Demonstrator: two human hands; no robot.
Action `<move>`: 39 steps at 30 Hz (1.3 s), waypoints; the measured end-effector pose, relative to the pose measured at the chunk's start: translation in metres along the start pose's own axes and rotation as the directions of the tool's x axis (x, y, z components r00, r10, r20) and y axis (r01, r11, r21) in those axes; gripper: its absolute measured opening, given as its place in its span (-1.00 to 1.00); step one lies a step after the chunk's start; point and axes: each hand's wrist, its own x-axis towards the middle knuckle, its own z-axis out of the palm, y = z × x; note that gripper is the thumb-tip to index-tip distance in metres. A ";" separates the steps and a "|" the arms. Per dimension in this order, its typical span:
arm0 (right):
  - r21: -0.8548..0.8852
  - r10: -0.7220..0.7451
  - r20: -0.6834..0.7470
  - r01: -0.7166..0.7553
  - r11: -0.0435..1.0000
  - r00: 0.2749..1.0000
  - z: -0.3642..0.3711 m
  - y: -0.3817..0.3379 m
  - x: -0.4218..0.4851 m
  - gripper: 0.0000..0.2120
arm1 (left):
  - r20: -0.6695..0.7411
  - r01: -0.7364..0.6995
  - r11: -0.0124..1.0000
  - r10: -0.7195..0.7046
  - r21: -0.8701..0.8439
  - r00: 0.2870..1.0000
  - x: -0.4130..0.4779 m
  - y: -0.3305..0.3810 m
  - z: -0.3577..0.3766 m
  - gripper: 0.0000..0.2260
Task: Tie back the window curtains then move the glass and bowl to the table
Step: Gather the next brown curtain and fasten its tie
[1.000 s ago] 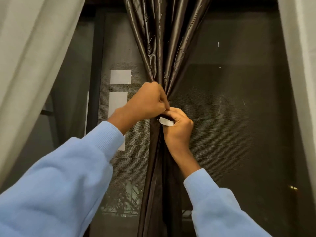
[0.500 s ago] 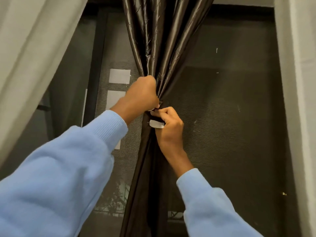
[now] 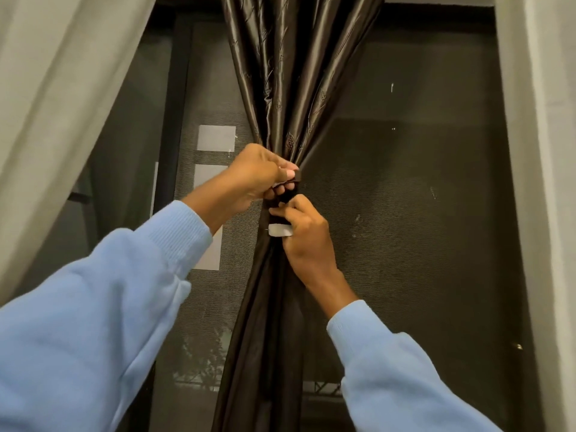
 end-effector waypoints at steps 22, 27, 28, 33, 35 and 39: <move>0.169 0.019 -0.094 -0.003 0.986 0.995 -0.022 0.008 0.037 -0.73 | -0.042 -0.470 0.643 0.615 0.605 0.788 0.020 -0.055 -0.001 -0.92; 0.284 0.032 -0.015 -0.026 0.959 0.999 -0.028 0.009 0.061 -0.85 | -0.185 -0.508 0.667 0.687 0.545 0.703 0.014 -0.060 0.003 -0.89; 0.304 0.062 -0.008 -0.057 0.951 0.998 -0.029 0.008 0.064 -0.88 | -0.227 -0.511 0.686 0.686 0.518 0.692 0.012 -0.062 0.003 -0.90; 0.323 0.201 -0.049 -0.175 0.930 0.978 -0.034 -0.001 0.076 -0.68 | -0.342 -0.523 0.767 0.637 0.371 0.691 0.003 -0.068 0.005 -0.86; 0.206 0.186 -0.093 -0.164 0.965 0.978 -0.034 -0.005 0.075 -0.70 | -0.359 -0.538 0.762 0.646 0.361 0.674 -0.001 -0.067 0.004 -0.86; -0.007 0.114 -0.143 -0.116 0.993 0.983 -0.033 -0.004 0.065 -0.91 | -0.253 -0.590 0.610 0.777 0.529 0.576 -0.004 -0.066 0.001 -0.88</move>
